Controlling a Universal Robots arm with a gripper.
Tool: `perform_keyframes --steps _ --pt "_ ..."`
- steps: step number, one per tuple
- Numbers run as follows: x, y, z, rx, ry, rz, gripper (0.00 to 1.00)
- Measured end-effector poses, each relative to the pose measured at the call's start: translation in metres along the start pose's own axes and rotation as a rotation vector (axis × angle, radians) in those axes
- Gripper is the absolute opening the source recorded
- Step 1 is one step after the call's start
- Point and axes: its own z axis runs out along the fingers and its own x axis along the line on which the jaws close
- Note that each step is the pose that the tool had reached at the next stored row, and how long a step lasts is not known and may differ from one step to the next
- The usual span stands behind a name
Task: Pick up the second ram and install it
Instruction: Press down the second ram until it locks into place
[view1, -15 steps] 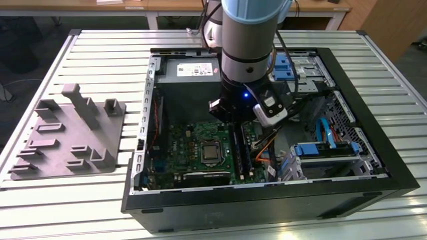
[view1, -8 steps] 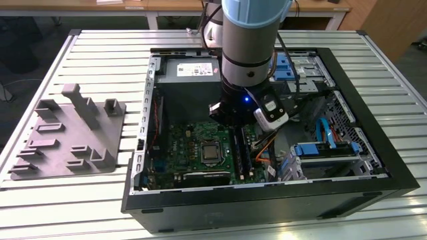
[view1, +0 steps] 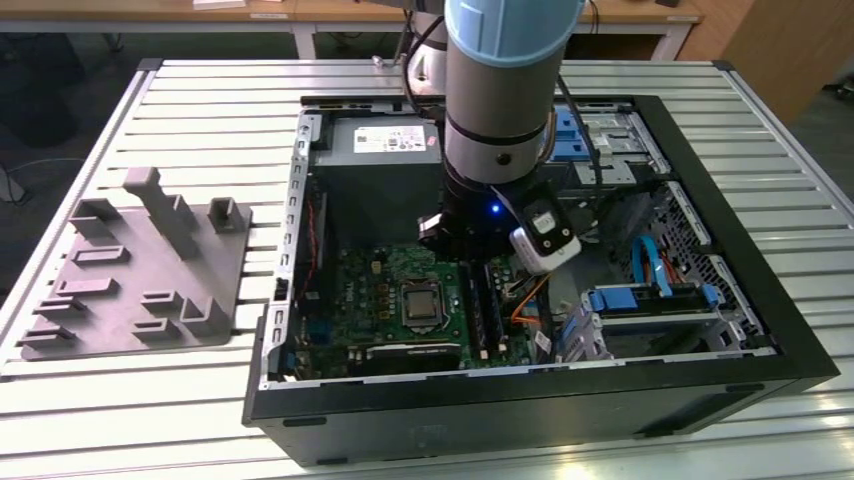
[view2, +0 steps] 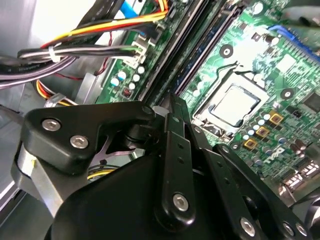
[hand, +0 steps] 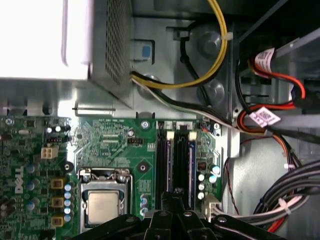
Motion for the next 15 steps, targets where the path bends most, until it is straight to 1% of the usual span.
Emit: perform_keyframes --steps 9,15 --pt "0.0001 -0.0112 -0.0002 0.0001 0.0 0.0 0.1" --pt "0.0001 -0.0164 -0.0003 0.0002 0.0001 0.0 0.1"
